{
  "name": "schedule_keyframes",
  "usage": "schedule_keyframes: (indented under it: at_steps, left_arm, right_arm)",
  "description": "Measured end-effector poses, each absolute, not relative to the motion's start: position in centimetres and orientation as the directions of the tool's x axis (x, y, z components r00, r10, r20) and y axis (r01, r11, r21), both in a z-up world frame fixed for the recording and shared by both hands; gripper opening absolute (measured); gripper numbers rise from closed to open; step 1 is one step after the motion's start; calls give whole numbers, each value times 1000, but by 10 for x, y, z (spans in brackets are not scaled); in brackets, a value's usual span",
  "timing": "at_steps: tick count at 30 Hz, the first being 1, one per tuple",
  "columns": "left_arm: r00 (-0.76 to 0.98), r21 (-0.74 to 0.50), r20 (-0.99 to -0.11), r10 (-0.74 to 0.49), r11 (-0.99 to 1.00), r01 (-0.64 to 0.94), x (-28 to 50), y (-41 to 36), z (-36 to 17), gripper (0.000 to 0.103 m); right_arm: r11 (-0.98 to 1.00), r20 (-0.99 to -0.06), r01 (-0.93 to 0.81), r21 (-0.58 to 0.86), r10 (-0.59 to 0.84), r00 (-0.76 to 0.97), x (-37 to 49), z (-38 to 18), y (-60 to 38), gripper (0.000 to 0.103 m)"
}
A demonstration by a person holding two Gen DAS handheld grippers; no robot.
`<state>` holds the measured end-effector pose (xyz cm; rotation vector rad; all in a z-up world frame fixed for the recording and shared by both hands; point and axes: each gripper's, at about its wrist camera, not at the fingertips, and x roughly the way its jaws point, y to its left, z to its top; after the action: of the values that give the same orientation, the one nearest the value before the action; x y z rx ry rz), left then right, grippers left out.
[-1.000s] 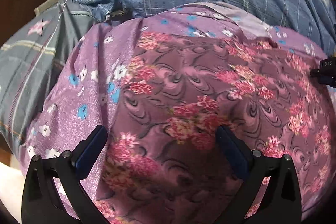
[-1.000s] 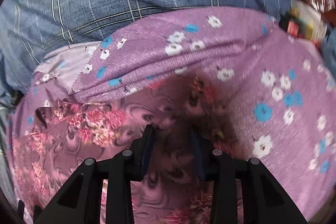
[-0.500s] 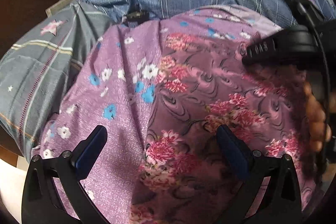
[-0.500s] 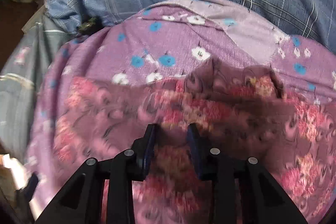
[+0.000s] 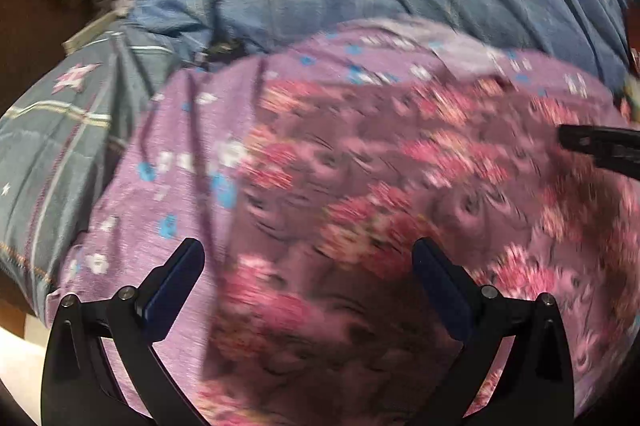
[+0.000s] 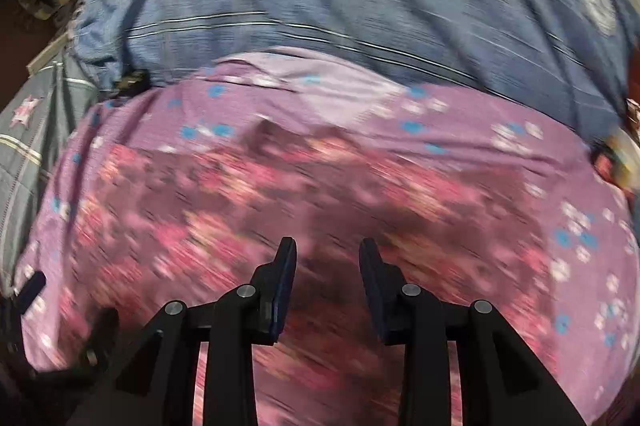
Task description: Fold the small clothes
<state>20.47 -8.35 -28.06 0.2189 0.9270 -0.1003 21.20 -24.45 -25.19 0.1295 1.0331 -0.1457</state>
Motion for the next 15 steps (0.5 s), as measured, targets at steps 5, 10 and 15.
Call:
schedule_keyframes:
  at_steps: [5,10,15]
  left_arm:
    - [592,169,-806,12,963,209,202,-103,-288,103]
    - [663,106,-747,-47,976,188,195,-102,-269,103]
    - [704,95,-706,-72,976,195,192,-110,-259,103]
  right_arm:
    - [968,-907,251,-9,-113,406,184,-284,-271,34]
    - [973,-856,226,-44,-153,494,163,-263,-260,36]
    - [973,-796,207,-106,-208,568,142,-232,-248,37]
